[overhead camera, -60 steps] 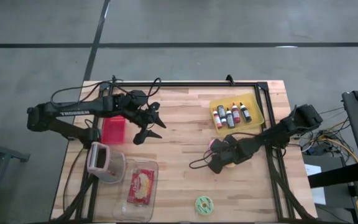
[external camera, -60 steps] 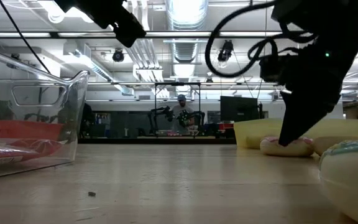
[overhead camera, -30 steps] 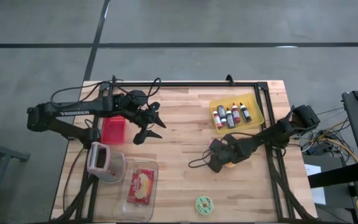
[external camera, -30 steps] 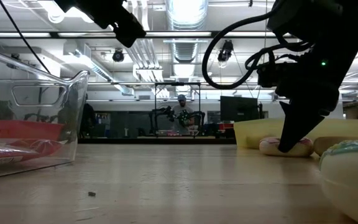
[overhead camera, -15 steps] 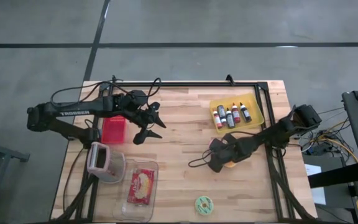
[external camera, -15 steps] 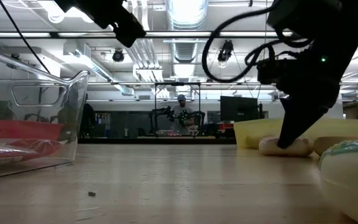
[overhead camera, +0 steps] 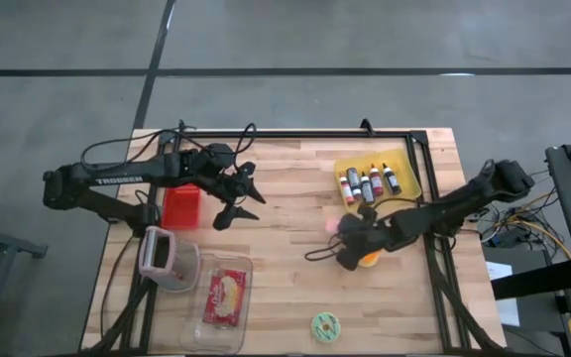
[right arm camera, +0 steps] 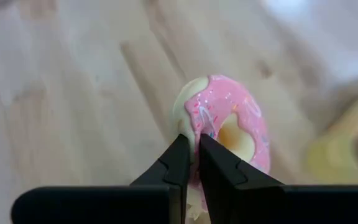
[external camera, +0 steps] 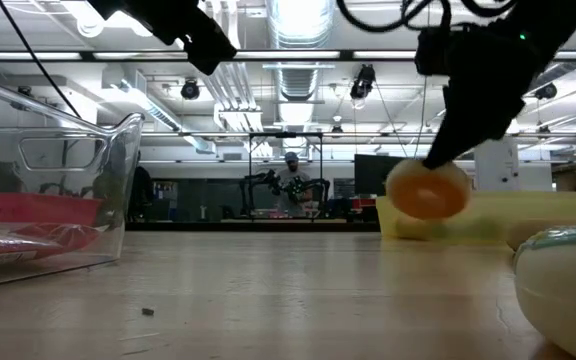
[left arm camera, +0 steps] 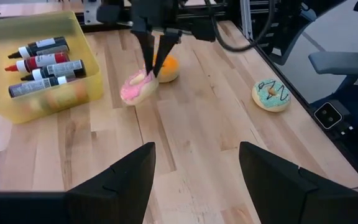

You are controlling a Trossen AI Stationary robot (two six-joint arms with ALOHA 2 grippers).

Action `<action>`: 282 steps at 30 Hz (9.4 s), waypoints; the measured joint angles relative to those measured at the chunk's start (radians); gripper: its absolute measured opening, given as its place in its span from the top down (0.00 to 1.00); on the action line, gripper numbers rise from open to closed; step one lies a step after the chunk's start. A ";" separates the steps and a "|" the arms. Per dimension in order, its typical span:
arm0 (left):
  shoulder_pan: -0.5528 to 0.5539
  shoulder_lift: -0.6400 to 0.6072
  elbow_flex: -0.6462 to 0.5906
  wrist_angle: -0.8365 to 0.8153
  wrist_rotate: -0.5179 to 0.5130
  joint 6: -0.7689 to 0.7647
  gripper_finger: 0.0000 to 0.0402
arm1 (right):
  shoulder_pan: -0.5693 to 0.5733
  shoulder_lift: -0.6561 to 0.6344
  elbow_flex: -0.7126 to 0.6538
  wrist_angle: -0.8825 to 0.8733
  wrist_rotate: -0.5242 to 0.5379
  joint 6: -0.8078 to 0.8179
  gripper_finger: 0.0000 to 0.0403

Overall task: Pick & Place Food Item
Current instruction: Put the pink donut into the red bin

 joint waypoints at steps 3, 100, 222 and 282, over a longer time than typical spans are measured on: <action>0.000 0.000 0.000 0.009 -0.007 0.001 0.42 | 0.000 -0.042 0.000 0.000 0.068 -0.006 0.93; 0.000 0.088 -0.321 0.970 -0.001 0.106 0.42 | -0.188 0.034 0.003 1.068 -0.251 -0.875 0.93; 0.020 -0.393 -0.201 -0.136 -1.081 -0.234 0.82 | -0.187 -0.022 0.003 0.921 -0.242 -0.796 0.33; 0.020 -0.030 -0.216 -0.916 -0.787 -0.767 0.82 | -0.187 -0.021 0.003 0.894 -0.242 -0.783 0.30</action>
